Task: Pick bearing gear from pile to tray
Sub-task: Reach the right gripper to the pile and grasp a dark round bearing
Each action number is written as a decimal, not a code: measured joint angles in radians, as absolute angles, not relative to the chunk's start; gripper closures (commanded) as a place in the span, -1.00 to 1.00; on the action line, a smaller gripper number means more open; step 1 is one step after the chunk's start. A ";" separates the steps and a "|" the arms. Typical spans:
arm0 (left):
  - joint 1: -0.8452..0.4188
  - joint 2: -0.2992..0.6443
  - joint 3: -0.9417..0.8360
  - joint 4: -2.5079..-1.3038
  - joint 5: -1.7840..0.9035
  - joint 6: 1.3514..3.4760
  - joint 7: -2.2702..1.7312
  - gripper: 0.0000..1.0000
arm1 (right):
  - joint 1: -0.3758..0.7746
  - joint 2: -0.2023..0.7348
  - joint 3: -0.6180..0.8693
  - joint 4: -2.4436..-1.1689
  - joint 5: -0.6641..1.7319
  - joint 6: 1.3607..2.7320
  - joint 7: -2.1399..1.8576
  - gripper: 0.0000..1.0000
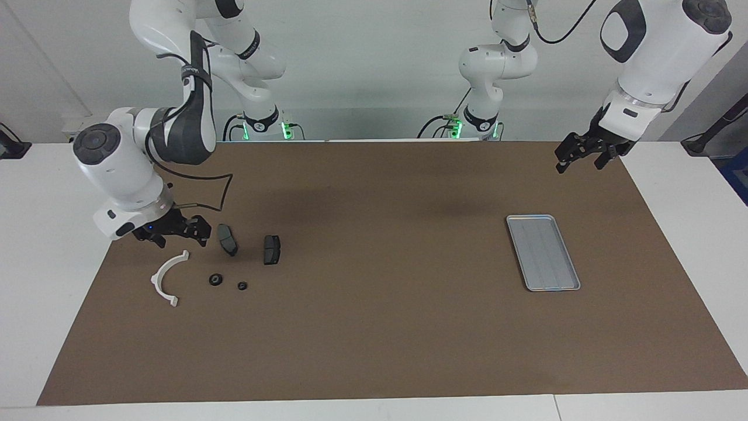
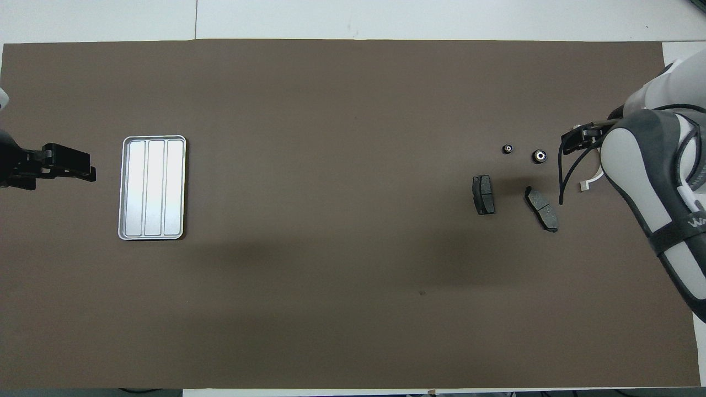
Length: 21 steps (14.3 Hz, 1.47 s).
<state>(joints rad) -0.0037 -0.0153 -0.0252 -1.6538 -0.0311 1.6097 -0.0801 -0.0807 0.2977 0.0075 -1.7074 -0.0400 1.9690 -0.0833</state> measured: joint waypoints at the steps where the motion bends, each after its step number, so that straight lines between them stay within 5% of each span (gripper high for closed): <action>1: -0.004 -0.015 -0.025 -1.654 -0.031 1.610 -0.080 -1.00 | -0.079 0.313 0.008 -1.707 -0.040 1.987 -0.083 -1.00; 21: -0.004 -0.015 -0.025 -1.657 -0.031 1.610 -0.081 -1.00 | -0.067 0.468 0.013 -1.751 -0.040 2.205 -0.083 -1.00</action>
<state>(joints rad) -0.0036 -0.0152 -0.0255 -1.6575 -0.0311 1.6096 -0.0807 -0.0675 0.4681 0.0131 -1.7513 -0.0400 2.2049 -0.0834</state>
